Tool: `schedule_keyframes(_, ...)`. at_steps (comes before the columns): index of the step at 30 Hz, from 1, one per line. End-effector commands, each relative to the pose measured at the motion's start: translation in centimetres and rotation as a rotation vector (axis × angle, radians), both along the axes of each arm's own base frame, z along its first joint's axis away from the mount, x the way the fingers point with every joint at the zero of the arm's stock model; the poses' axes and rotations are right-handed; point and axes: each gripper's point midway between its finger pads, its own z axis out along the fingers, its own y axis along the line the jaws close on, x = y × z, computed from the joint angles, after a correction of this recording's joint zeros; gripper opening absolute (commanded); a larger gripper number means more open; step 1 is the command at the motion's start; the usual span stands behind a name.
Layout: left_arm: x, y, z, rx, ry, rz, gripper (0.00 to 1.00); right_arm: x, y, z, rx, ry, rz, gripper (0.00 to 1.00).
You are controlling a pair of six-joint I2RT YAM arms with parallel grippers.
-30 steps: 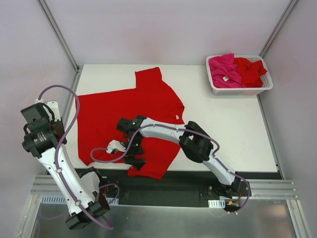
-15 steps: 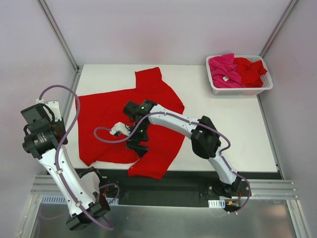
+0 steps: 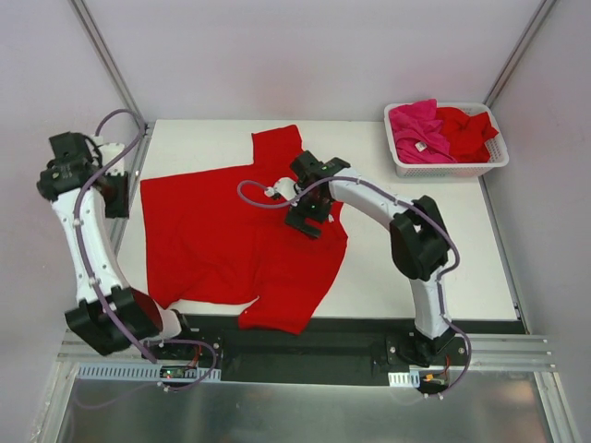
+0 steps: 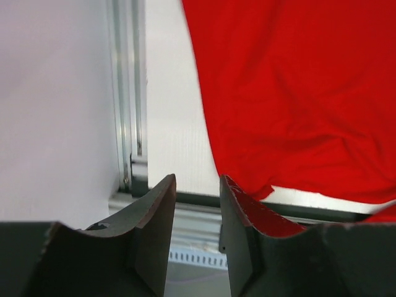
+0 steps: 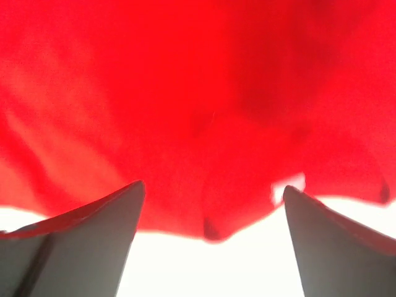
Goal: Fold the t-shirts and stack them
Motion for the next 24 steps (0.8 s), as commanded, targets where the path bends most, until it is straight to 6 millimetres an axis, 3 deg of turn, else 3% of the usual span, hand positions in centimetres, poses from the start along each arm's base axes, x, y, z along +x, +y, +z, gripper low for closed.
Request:
schedule_keyframes(1,6.2,-1.2,-1.3,0.023,0.000,-0.135,0.34,-1.1,-3.3,8.3,0.005,-0.116,0.152,0.96)
schedule_keyframes(3,8.0,-2.4,-3.1,-0.010,0.031,-0.157,0.34,-1.2,-4.8,11.4,0.007,-0.137,0.168,0.96)
schedule_keyframes(4,8.9,-2.6,-5.2,-0.060,0.074,-0.150,0.34,-1.1,-5.2,12.3,0.002,-0.150,0.168,0.96)
schedule_keyframes(9,10.9,-3.8,-11.6,-0.150,0.172,-0.167,0.33,-1.6,-7.6,18.2,-0.039,-0.205,0.156,0.96)
schedule_keyframes(13,12.3,-4.0,-15.4,-0.200,0.239,-0.176,0.33,-3.5,-9.7,20.2,-0.084,-0.193,0.202,0.96)
schedule_keyframes(16,13.6,-4.1,-17.0,-0.228,0.259,-0.180,0.33,-4.1,-11.5,21.0,-0.141,-0.212,0.188,0.96)
schedule_keyframes(24,16.1,-3.2,-20.5,-0.181,0.333,-0.217,0.33,-6.5,-12.7,21.9,-0.184,-0.193,0.141,0.96)
